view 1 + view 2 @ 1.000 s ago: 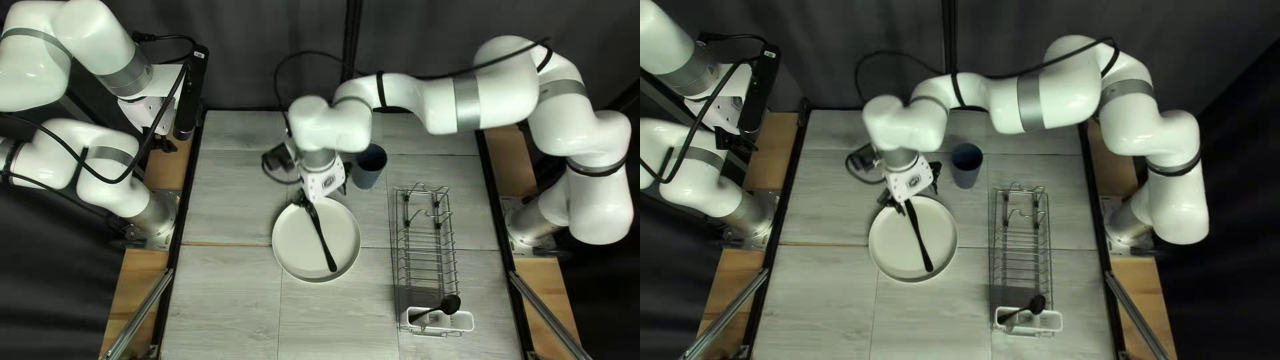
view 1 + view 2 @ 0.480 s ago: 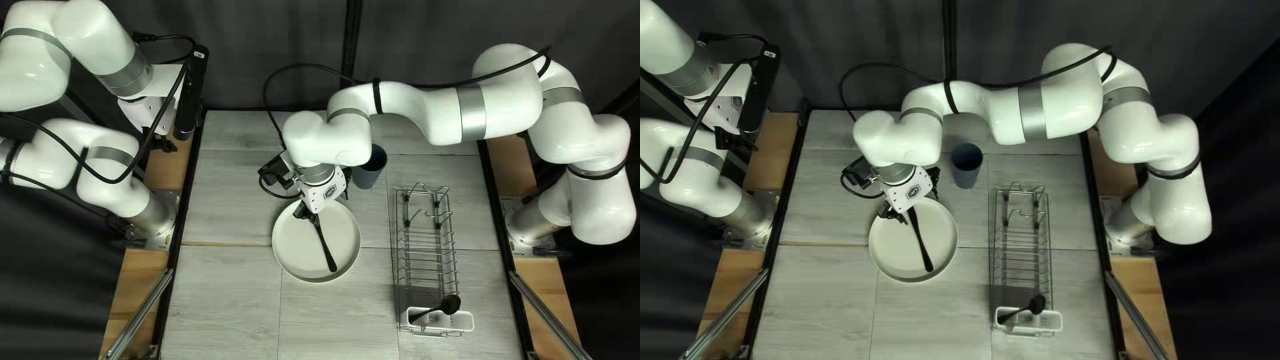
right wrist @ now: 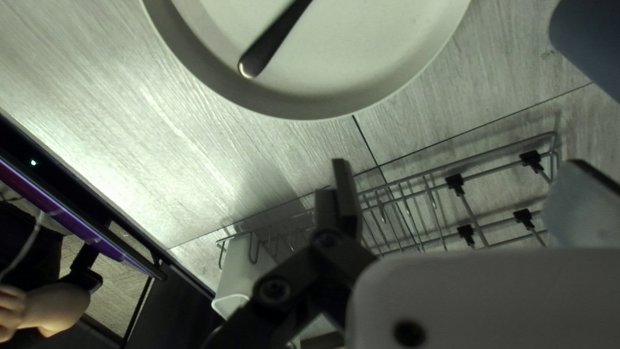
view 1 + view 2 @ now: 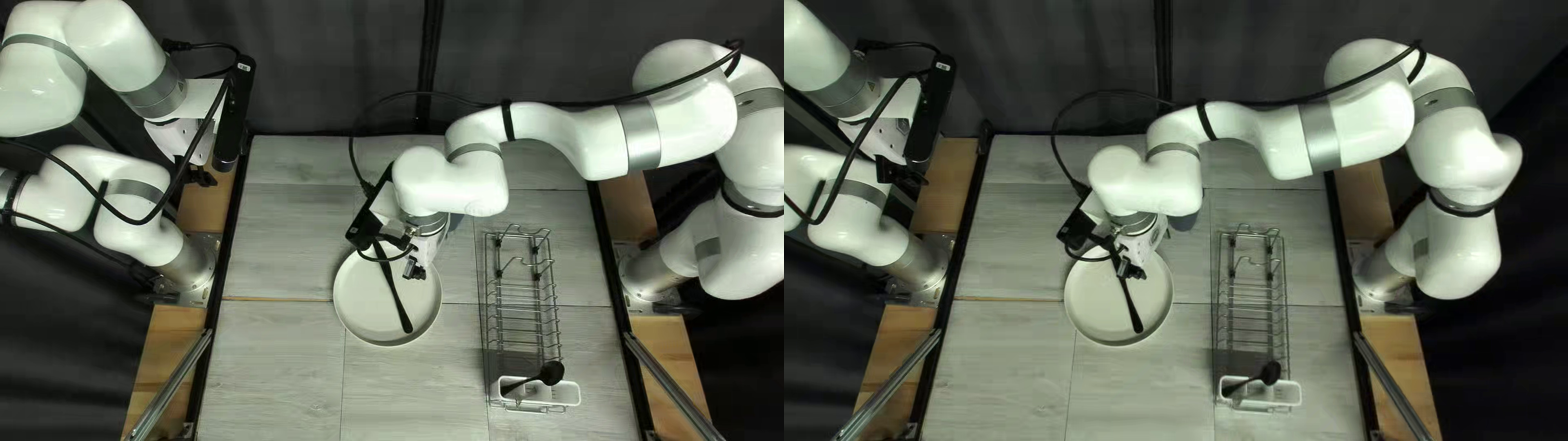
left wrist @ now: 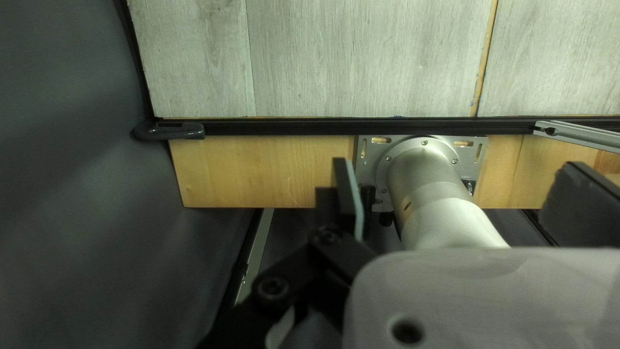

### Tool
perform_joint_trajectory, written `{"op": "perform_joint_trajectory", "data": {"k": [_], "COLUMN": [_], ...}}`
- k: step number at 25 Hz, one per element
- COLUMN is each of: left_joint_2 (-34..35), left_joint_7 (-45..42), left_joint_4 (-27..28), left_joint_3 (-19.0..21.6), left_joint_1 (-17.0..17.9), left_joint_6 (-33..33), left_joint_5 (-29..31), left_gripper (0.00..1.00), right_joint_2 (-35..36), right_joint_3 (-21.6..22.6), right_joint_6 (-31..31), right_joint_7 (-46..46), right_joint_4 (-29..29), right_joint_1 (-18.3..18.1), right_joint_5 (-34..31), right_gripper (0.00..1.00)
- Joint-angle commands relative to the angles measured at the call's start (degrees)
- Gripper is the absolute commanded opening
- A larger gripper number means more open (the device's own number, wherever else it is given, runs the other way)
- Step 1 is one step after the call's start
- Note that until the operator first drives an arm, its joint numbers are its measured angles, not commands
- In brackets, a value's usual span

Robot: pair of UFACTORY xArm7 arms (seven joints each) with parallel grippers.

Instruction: Pick up and place plate onto table. Place down one fork to the left of the plate. Place spoon and knife to the right of the plate. Place cup above the knife and spoon

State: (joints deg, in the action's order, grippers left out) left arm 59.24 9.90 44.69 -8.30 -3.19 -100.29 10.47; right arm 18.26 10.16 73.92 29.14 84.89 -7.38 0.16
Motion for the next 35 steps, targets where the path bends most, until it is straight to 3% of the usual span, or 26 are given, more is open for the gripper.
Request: {"op": "perform_joint_trajectory", "data": {"k": [1, 2, 5, 12, 14, 25, 29, 35], "left_joint_2": [0.0, 0.0, 0.0, 0.0, 0.0, 0.0, 0.0, 0.0], "left_joint_7": [0.0, 0.0, 0.0, 0.0, 0.0, 0.0, 0.0, 0.0], "left_joint_4": [0.0, 0.0, 0.0, 0.0, 0.0, 0.0, 0.0, 0.0], "left_joint_3": [0.0, 0.0, 0.0, 0.0, 0.0, 0.0, 0.0, 0.0], "left_joint_1": [0.0, 0.0, 0.0, 0.0, 0.0, 0.0, 0.0, 0.0], "left_joint_6": [0.0, 0.0, 0.0, 0.0, 0.0, 0.0, 0.0, 0.0], "left_joint_5": [0.0, 0.0, 0.0, 0.0, 0.0, 0.0, 0.0, 0.0], "left_gripper": [1.0, 1.0, 1.0, 1.0, 1.0, 1.0, 1.0, 1.0], "right_joint_2": [0.0, 0.0, -9.0, -37.3, -42.3, -42.8, -44.8, -44.2], "right_joint_3": [0.0, -0.1, 0.2, -2.2, -3.2, -2.9, -4.7, -5.0], "right_joint_6": [0.0, -0.3, 0.9, -1.2, -2.6, -0.9, 1.0, 1.6], "right_joint_7": [0.0, -0.2, -4.1, -20.0, -23.0, -24.0, -33.5, -34.4], "right_joint_4": [0.0, -0.4, -8.3, -30.5, -34.4, -34.4, -36.8, -36.2], "right_joint_1": [0.0, 0.3, -0.8, 0.0, 0.4, 0.7, 3.6, 3.5], "right_joint_5": [0.0, -1.2, 0.2, 3.1, 3.5, 2.9, 5.0, 4.8], "right_gripper": [1.0, 1.0, 1.0, 1.0, 1.0, 1.0, 1.0, 1.0]}}
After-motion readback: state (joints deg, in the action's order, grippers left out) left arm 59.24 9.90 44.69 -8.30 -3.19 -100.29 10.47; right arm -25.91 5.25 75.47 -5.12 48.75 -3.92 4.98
